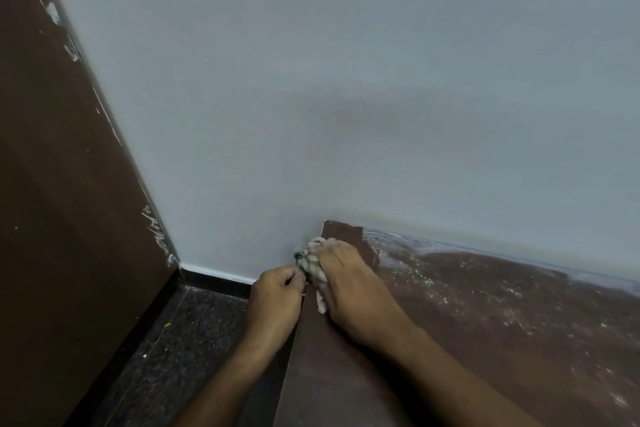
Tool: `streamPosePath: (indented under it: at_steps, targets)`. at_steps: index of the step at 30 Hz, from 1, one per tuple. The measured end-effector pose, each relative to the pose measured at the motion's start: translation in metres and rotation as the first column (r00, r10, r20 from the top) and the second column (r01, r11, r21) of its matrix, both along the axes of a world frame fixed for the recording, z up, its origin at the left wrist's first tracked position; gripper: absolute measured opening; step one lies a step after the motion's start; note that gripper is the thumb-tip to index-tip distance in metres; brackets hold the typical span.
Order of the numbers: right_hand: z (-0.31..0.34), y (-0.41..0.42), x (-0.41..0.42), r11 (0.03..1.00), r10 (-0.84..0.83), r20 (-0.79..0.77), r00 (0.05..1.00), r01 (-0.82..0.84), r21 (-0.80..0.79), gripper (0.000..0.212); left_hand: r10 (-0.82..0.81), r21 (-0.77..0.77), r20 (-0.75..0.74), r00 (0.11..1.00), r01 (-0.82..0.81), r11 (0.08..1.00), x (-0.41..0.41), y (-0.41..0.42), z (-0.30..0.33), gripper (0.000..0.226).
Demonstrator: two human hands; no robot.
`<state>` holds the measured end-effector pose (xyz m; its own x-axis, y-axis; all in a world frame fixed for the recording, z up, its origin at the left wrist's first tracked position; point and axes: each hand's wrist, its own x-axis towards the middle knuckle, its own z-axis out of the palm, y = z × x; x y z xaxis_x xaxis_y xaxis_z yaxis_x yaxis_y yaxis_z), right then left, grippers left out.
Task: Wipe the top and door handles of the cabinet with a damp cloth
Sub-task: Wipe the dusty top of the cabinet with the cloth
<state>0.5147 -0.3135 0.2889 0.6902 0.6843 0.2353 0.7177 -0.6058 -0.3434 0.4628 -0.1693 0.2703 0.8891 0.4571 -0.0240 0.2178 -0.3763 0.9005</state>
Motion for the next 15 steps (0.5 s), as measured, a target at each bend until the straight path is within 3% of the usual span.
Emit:
streamPosePath:
  at_steps: [2, 7, 11, 15]
  targets:
    - [0.001, -0.004, 0.024, 0.999, -0.028, 0.036, 0.999, 0.029, -0.019, 0.049, -0.001, -0.044, 0.024, 1.0, 0.002, 0.999, -0.002, -0.002, -0.001, 0.026]
    - [0.013, 0.016, 0.054, 0.975, -0.218, -0.04, 0.975, 0.216, -0.046, 0.041, -0.065, -0.071, 0.027, 0.997, 0.067, 0.995, -0.01, -0.002, 0.009, 0.025]
    - [0.015, 0.001, -0.01, 0.994, -0.112, -0.076, 0.991, 0.113, 0.0, 0.048, 0.092, -0.22, 0.051, 0.994, -0.079, 0.972, -0.022, -0.003, 0.014, 0.03]
    - [0.01, -0.022, -0.097, 0.997, 0.076, -0.12, 0.99, -0.075, 0.013, 0.053, 0.207, -0.228, 0.042, 0.977, -0.192, 0.954, -0.043, -0.01, 0.013, 0.038]
